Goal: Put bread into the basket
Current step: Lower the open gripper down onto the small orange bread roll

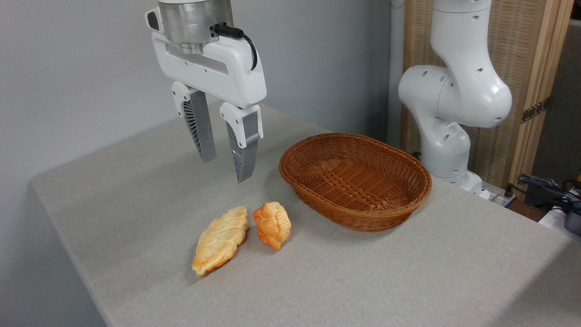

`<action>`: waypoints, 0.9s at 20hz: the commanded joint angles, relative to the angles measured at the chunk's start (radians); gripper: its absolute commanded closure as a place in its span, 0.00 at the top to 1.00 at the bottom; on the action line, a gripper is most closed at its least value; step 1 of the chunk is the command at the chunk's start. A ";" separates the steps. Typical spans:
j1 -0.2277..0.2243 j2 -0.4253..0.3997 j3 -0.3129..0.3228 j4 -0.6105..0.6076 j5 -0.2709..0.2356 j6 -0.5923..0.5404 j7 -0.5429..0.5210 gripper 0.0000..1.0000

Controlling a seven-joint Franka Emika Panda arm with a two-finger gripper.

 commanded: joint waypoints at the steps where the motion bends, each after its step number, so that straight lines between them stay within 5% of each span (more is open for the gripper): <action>1: -0.004 -0.003 0.011 0.008 -0.016 -0.011 0.017 1.00; 11: -0.005 -0.011 0.008 -0.015 -0.013 -0.019 0.023 1.00; 15: -0.039 -0.141 0.009 -0.240 -0.005 -0.005 0.110 1.00; 18: -0.062 -0.163 0.009 -0.329 -0.005 0.024 0.129 1.00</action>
